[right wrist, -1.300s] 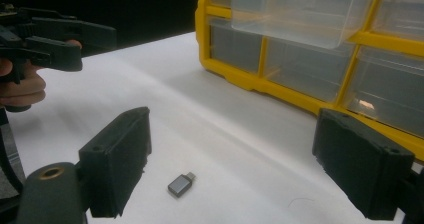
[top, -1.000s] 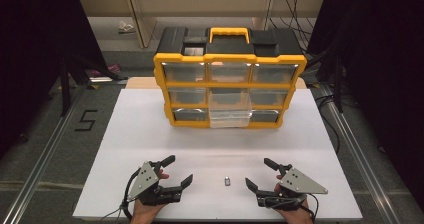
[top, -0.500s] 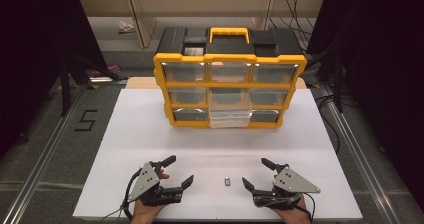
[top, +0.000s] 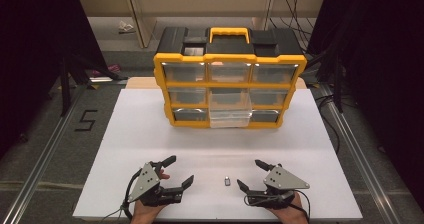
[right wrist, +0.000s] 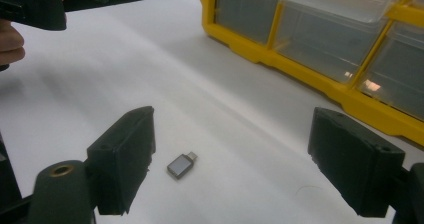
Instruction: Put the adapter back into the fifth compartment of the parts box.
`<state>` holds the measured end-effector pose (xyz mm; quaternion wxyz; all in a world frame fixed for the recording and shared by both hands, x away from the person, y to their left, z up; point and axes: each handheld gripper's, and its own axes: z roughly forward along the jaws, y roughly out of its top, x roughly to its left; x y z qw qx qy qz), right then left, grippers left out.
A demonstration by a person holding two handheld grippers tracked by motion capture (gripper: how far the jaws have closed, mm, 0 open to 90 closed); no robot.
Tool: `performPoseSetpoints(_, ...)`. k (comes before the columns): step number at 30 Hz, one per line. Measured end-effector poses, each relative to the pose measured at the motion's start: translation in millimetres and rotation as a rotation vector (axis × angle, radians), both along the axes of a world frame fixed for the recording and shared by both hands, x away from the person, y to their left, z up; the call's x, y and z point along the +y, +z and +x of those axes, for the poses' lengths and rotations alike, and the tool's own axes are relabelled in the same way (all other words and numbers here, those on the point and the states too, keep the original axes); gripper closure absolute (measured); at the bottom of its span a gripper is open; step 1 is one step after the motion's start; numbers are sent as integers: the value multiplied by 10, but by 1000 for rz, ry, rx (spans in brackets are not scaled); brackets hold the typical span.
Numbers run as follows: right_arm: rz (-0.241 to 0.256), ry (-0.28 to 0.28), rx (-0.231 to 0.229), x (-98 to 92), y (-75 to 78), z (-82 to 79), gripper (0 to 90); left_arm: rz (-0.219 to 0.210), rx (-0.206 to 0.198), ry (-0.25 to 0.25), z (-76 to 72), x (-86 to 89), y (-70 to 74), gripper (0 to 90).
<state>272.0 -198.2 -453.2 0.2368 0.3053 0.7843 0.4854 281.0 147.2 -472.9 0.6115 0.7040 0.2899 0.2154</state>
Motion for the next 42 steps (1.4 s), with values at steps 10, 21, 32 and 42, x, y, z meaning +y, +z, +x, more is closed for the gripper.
performPoseSetpoints(10,-17,20,56,113,8,19,209,-6,4,-5,2,-1,-2,172)
performPoseSetpoints(21,-21,27,104,176,-2,58,211,-3,2,-5,3,-2,-5,173)
performPoseSetpoints(32,-23,29,161,266,3,121,214,1,-3,-5,-2,-4,-3,175)
performPoseSetpoints(42,-88,39,212,376,-36,200,231,0,-7,-8,-5,-3,-2,175)
